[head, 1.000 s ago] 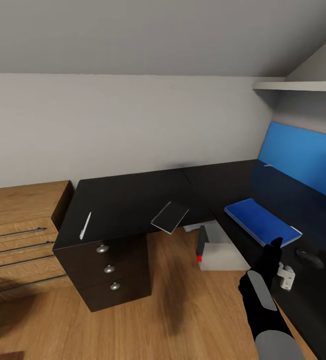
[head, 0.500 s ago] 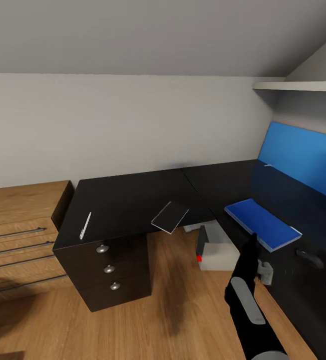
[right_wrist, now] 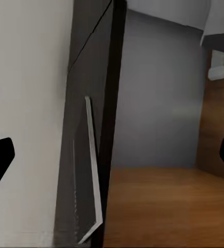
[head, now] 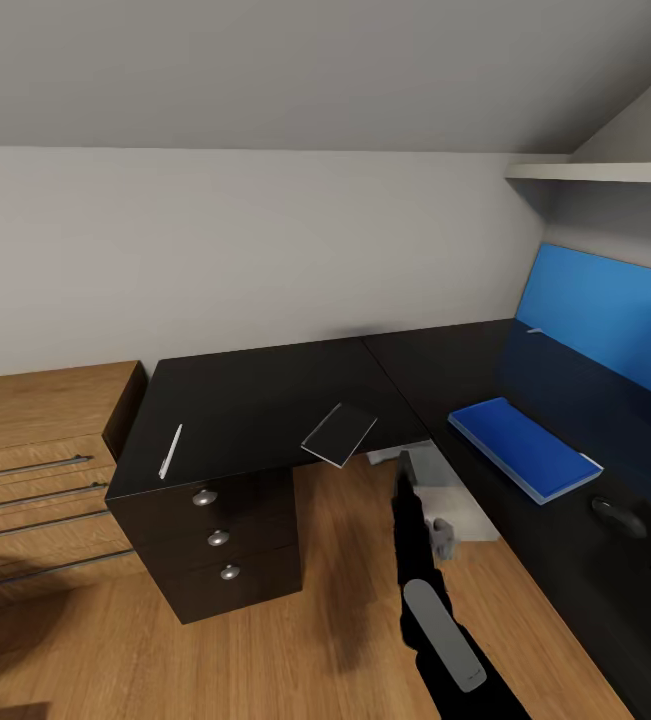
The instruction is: In the bedroom, organize the workspace by keeping the computer under the desk, ensuring the monitor is on the desk, placing the keyboard on the desk next to the monitor, placing the mouse on the desk next to the keyboard, moving the folder from the swivel chair onto the desk next to the mouse, stacking the notebook on top of the folder with the pen on top of the notebook, and positioning the swivel chair next to the desk.
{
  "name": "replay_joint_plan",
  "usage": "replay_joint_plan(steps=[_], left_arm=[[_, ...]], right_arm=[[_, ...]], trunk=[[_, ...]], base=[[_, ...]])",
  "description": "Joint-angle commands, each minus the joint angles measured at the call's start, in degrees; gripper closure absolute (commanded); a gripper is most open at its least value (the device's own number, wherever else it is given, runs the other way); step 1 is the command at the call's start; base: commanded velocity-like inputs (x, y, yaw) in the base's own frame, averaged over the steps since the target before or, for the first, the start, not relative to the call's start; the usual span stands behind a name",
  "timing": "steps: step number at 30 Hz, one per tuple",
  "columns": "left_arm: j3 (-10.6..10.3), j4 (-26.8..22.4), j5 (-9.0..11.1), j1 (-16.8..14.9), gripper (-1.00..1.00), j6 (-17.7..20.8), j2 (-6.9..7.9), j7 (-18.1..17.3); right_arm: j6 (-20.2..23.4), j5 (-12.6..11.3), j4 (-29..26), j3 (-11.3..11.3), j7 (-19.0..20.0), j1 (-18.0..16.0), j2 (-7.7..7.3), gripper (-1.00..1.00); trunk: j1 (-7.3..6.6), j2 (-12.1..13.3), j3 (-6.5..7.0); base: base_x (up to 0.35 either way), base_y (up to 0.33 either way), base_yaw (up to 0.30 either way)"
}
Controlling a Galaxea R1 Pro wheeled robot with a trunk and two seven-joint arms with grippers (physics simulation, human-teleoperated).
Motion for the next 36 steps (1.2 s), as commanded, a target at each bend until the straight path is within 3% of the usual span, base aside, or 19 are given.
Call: replay_joint_plan(steps=[1, 3, 8, 9, 17, 27, 31, 36], left_arm=[[-0.17, 0.02, 0.54, -0.03, -1.00, -0.25, 0.01, 0.17], [-0.17, 0.02, 0.51, -0.03, -1.00, -0.26, 0.01, 0.17], [-0.17, 0.02, 0.50, -0.03, -1.00, -0.26, 0.01, 0.17], [-0.17, 0.02, 0.51, -0.03, -1.00, -0.26, 0.01, 0.17], [-0.17, 0.02, 0.50, -0.03, -1.00, -0.26, 0.01, 0.17], [-0.17, 0.02, 0.46, -0.03, -1.00, -0.26, 0.01, 0.17], [-0.17, 0.02, 0.46, -0.03, -1.00, -0.26, 0.01, 0.17], [-1.12, -0.58, 0.54, 0.02, -1.00, -1.87, -0.43, 0.30]], right_arm=[[1.26, -0.17, -0.01, 0.32, -0.80, -0.03, -0.01, -1.00], [9.33, -0.22, 0.77, 0.65, -2.64, -0.01, 0.04, -1.00], [21.19, -0.33, 3.40, 0.50, -3.39, -0.06, 0.18, -1.00], [21.90, -0.40, 3.55, 0.49, -3.37, -0.07, 0.19, -1.00], [24.35, -3.46, 4.08, 0.10, -3.18, -0.08, 0.25, -1.00], [23.33, -11.18, 3.80, -1.54, -2.55, -0.08, 0.20, -1.00], [23.14, -11.82, 3.68, -1.56, 0.78, -0.03, -0.03, -1.00], [24.76, -10.21, 5.31, -0.19, 2.34, 0.62, -1.65, -1.00]], trunk=[[-0.01, -0.02, -0.05], [-0.01, -0.02, -0.05], [-0.01, -0.02, -0.05], [-0.01, -0.02, -0.05], [-0.01, -0.02, -0.05], [-0.01, -0.02, -0.05], [-0.01, -0.02, -0.05], [-0.01, -0.02, -0.05]], base=[[0.000, 0.000, 0.000], [0.000, 0.000, 0.000], [0.000, 0.000, 0.000], [0.000, 0.000, 0.000], [0.000, 0.000, 0.000], [0.000, 0.000, 0.000], [0.000, 0.000, 0.000], [0.000, 0.000, 0.000]])
